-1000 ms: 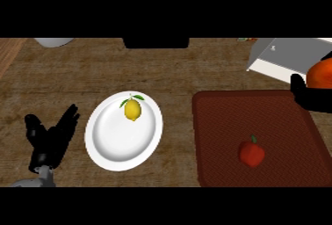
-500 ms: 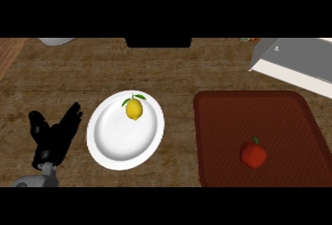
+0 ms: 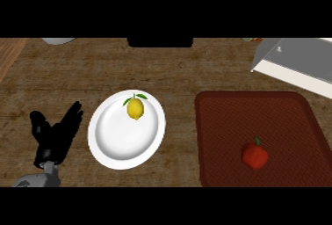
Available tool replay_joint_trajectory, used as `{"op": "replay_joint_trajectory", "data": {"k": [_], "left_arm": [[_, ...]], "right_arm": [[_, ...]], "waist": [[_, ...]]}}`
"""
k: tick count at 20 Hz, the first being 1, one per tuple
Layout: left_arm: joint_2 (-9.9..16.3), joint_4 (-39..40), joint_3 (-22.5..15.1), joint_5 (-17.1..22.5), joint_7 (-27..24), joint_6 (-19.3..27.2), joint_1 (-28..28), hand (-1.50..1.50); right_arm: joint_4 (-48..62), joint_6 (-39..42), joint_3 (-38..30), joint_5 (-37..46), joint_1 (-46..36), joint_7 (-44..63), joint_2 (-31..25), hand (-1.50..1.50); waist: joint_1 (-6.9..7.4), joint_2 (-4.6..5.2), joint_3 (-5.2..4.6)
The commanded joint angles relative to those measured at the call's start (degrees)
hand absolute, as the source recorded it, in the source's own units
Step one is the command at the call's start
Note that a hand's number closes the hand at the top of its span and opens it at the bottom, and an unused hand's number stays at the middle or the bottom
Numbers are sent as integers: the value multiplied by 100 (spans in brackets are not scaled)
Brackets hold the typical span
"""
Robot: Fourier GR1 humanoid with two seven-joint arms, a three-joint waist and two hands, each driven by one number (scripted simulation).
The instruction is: Pick the squash from the tray and place it in the tiered shelf
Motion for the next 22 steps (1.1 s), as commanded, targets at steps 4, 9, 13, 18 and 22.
{"op": "replay_joint_trajectory", "data": {"k": [4, 9, 13, 18, 22], "left_arm": [[-97, 244, 7, -19, -47, -92, 222, 0], [-13, -81, 24, -11, 368, -95, 29, 0], [-216, 456, -32, -200, 20, -15, -244, 0], [-286, 152, -105, -202, 155, -9, 1, 0], [-113, 263, 65, -84, 255, -193, -191, 0]], "right_arm": [[1260, 38, 182, 54, -156, -1032, -326, 150], [2362, -228, 370, 377, -548, -1651, -539, 150], [3148, -710, 474, 596, -905, -2048, -414, 150], [4052, -1092, 582, 895, -1109, -2703, -503, 150], [4762, -1465, 358, 861, -1176, -3372, -620, 150]], "waist": [[5, 30, -23], [29, 27, -22], [34, 47, -23], [81, 53, -20], [64, 59, -18]]}}
